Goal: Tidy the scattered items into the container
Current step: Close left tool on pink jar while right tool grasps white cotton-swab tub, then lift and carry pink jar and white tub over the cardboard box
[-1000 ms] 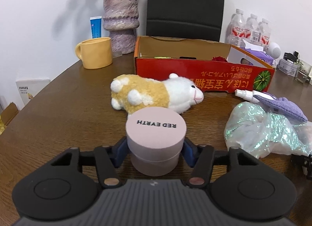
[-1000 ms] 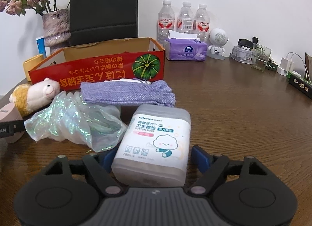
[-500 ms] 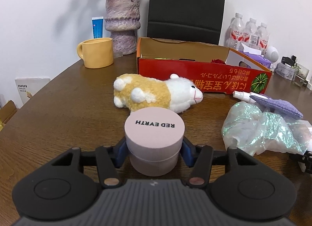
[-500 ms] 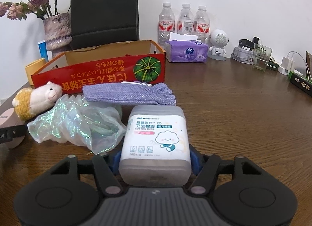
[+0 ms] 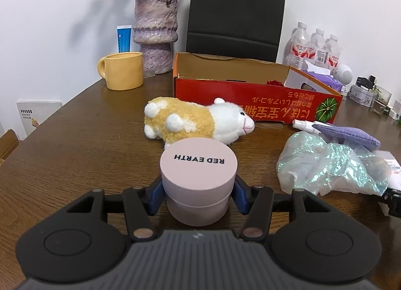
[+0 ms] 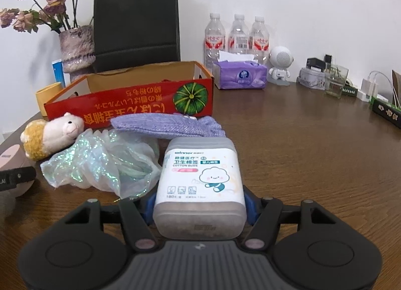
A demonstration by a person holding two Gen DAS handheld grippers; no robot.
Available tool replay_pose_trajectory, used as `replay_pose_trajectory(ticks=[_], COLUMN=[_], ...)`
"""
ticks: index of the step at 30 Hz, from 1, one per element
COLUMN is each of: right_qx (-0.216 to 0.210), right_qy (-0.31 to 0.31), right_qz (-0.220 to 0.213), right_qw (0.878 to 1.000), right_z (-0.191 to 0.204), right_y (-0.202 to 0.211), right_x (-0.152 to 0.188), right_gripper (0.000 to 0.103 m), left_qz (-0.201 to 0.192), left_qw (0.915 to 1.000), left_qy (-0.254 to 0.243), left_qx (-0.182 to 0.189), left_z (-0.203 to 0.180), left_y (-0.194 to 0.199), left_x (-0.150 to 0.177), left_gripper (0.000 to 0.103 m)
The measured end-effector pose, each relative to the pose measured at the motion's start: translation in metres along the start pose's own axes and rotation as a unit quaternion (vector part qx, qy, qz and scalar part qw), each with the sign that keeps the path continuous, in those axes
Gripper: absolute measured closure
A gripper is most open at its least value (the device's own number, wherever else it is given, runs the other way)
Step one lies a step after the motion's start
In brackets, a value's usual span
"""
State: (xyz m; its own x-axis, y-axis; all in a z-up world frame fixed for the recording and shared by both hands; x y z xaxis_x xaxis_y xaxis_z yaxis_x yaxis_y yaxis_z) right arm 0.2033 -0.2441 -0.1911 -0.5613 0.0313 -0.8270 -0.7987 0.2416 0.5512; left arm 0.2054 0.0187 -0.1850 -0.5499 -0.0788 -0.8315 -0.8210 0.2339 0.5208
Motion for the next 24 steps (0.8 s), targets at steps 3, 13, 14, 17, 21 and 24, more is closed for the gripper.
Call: replay_pose_trajectory(ticks=[3,13,14,17,21,24], right_qx=[-0.008,-0.025,-0.028,-0.034,-0.043,-0.054], right_qy=[-0.002,-0.002,0.0,0.004,0.005,0.004], right_qz=[-0.003,0.007,0.006,-0.002,-0.013,-0.016], right_qw=[1.0,1.0,1.0,0.999,0.999,0.998], right_z=[0.0,-0.011,-0.011,-0.012,-0.013,-0.015], right_y=[0.002,0.015,0.018,0.03,0.045,0.057], right_x=[-0.001,0.004,0.004,0.005,0.003,0.003], right_gripper=[0.04,0.04,0.04,0.04,0.04,0.04], left_qz=[-0.001,-0.007,-0.007,-0.011,-0.015,-0.02], left_qw=[1.0,0.9994,0.9992,0.9988,0.9983,0.998], left_qy=[-0.006,0.005,0.005,0.005,0.003,0.001], left_qx=[0.005,0.034,0.038,0.047,0.055,0.06], left_z=[-0.004,-0.015,-0.017,-0.02,-0.024,-0.027], left_y=[0.003,0.025,0.029,0.04,0.057,0.069], left_x=[0.0,0.0,0.0,0.001,0.003,0.004], left_gripper=[0.047,0.047,0.047,0.047,0.047,0.047])
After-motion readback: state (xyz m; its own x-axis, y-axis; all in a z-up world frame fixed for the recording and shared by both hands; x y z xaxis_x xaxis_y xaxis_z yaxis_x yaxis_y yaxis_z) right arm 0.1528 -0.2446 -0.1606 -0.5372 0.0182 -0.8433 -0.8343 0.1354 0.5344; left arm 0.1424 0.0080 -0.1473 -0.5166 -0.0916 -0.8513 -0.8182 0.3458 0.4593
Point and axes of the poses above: each gripper's, at about its wrist camera, not at the fingertips, and y roughly against the way its jaws point, z to its left, x to its underside, the point moved 8 cm from there along -y, roughly the way its jaws point, and after that the axes turned 15 degrees about x, right-handed, at the moved point
